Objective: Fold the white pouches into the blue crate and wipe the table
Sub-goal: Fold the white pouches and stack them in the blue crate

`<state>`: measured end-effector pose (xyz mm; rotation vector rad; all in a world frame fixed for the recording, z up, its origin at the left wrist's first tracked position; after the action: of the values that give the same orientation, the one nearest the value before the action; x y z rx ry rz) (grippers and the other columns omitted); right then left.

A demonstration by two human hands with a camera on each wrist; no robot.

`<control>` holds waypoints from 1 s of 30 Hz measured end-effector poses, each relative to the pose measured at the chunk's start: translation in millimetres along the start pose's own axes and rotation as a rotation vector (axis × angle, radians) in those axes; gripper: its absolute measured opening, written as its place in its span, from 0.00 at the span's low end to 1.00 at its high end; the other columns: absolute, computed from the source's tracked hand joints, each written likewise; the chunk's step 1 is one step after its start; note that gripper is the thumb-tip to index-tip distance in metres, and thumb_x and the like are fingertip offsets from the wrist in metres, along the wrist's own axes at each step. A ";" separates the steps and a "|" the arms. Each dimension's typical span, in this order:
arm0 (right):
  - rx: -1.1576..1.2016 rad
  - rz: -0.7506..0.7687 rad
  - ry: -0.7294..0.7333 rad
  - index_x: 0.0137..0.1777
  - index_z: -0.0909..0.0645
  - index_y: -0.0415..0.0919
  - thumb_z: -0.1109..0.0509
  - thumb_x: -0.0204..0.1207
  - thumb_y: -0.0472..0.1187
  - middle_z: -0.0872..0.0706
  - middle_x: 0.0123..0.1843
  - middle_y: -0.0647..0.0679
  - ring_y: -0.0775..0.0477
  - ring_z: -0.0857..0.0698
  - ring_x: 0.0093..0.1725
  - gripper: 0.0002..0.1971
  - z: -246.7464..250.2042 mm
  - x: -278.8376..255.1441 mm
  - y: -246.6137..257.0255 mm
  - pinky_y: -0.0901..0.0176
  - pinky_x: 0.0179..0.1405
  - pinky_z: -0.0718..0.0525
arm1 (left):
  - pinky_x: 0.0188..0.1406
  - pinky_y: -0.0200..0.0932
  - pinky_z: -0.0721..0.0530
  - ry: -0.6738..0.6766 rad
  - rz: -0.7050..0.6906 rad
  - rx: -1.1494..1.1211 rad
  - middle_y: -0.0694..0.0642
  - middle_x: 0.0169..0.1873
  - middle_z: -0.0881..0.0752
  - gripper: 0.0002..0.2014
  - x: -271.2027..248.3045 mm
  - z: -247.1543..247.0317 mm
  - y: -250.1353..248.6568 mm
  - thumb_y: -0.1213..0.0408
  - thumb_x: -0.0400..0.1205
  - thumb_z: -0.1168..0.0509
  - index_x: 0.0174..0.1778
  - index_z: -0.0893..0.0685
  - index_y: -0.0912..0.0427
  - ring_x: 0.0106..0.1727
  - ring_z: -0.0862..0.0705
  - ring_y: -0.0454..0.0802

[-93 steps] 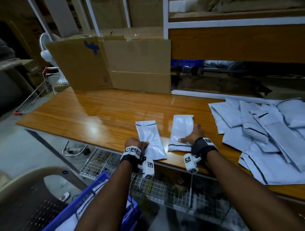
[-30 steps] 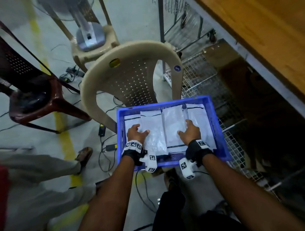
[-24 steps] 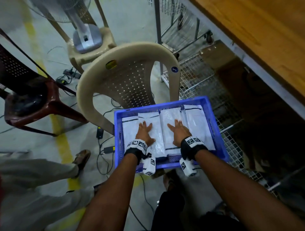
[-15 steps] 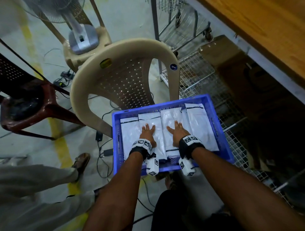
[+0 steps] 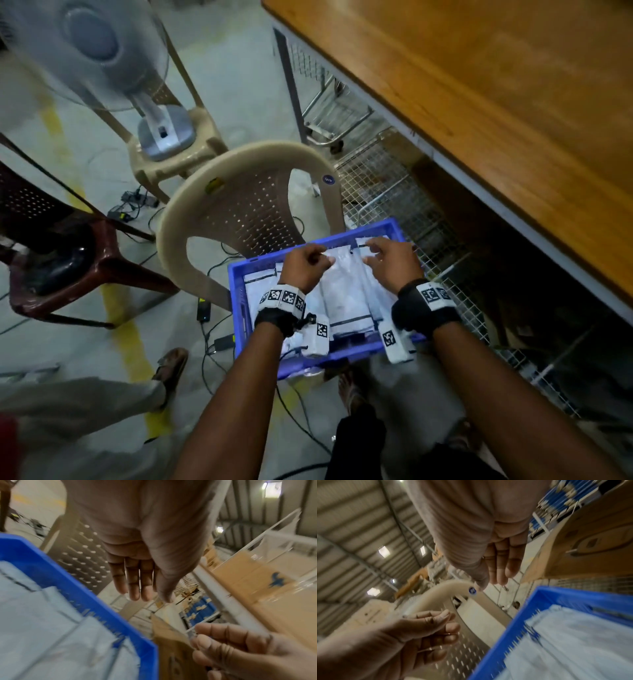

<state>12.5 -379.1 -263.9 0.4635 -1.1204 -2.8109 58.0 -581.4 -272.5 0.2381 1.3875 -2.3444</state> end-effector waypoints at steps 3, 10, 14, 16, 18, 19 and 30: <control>0.151 0.007 -0.177 0.59 0.12 0.41 0.23 0.73 0.37 0.09 0.48 0.45 0.55 0.13 0.44 0.14 78.0 -23.8 9.1 0.67 0.51 0.17 | 0.49 0.45 0.12 -0.025 -0.104 -0.142 0.59 0.40 0.08 0.13 -8.9 -0.5 -67.1 0.61 0.75 0.22 0.53 0.11 0.59 0.41 0.11 0.49; 0.285 -0.048 -0.527 0.54 0.12 0.47 0.22 0.74 0.43 0.11 0.40 0.54 0.67 0.15 0.38 0.09 235.0 -94.5 -22.8 0.68 0.45 0.16 | 0.52 0.46 0.11 0.100 -0.319 -0.295 0.64 0.44 0.08 0.07 -34.8 -55.5 -215.3 0.65 0.78 0.24 0.51 0.10 0.61 0.48 0.10 0.54; 0.324 -0.138 -0.656 0.56 0.12 0.46 0.23 0.75 0.46 0.11 0.44 0.52 0.57 0.13 0.44 0.11 297.0 -138.6 -68.8 0.61 0.48 0.15 | 0.51 0.50 0.10 0.247 -0.408 -0.236 0.61 0.44 0.08 0.09 -53.4 -121.9 -276.7 0.56 0.76 0.23 0.48 0.11 0.54 0.49 0.09 0.56; 0.316 -0.186 -0.720 0.57 0.12 0.45 0.24 0.76 0.46 0.11 0.46 0.51 0.56 0.13 0.44 0.11 322.5 -166.6 -94.9 0.61 0.47 0.15 | 0.48 0.51 0.11 0.325 -0.435 -0.210 0.64 0.43 0.08 0.07 -65.9 -162.9 -298.0 0.60 0.78 0.23 0.48 0.12 0.57 0.47 0.09 0.57; 0.291 -0.245 -0.793 0.57 0.13 0.44 0.24 0.76 0.46 0.13 0.45 0.52 0.57 0.16 0.42 0.12 346.5 -197.9 -123.0 0.68 0.41 0.20 | 0.38 0.47 0.13 0.404 -0.445 -0.168 0.64 0.42 0.09 0.08 -80.1 -206.7 -314.1 0.62 0.78 0.24 0.49 0.11 0.62 0.43 0.10 0.55; 0.286 -0.278 -0.829 0.57 0.13 0.43 0.24 0.76 0.46 0.13 0.45 0.51 0.57 0.16 0.42 0.12 356.9 -214.2 -138.4 0.69 0.39 0.22 | 0.33 0.42 0.15 0.444 -0.446 -0.135 0.63 0.41 0.09 0.10 -85.6 -230.1 -319.0 0.61 0.78 0.24 0.50 0.11 0.64 0.41 0.11 0.54; 0.210 -0.567 -1.108 0.51 0.11 0.48 0.22 0.71 0.49 0.08 0.46 0.49 0.49 0.11 0.51 0.11 428.0 -354.5 -284.0 0.57 0.56 0.16 | 0.49 0.60 0.09 0.546 -0.345 -0.030 0.56 0.33 0.08 0.10 -155.7 -393.5 -341.6 0.57 0.69 0.19 0.40 0.10 0.57 0.41 0.08 0.56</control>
<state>228.8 175.4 -76.0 -1.1075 -1.6091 -3.4875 31.2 -54.8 -139.1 0.7265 1.8322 -2.6553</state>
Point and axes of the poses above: each hand's wrist, its own x-axis towards the middle knuckle, its own z-axis out of the back of the hand, y = z × x, the point moved 3 cm from there along x, towards the middle knuckle
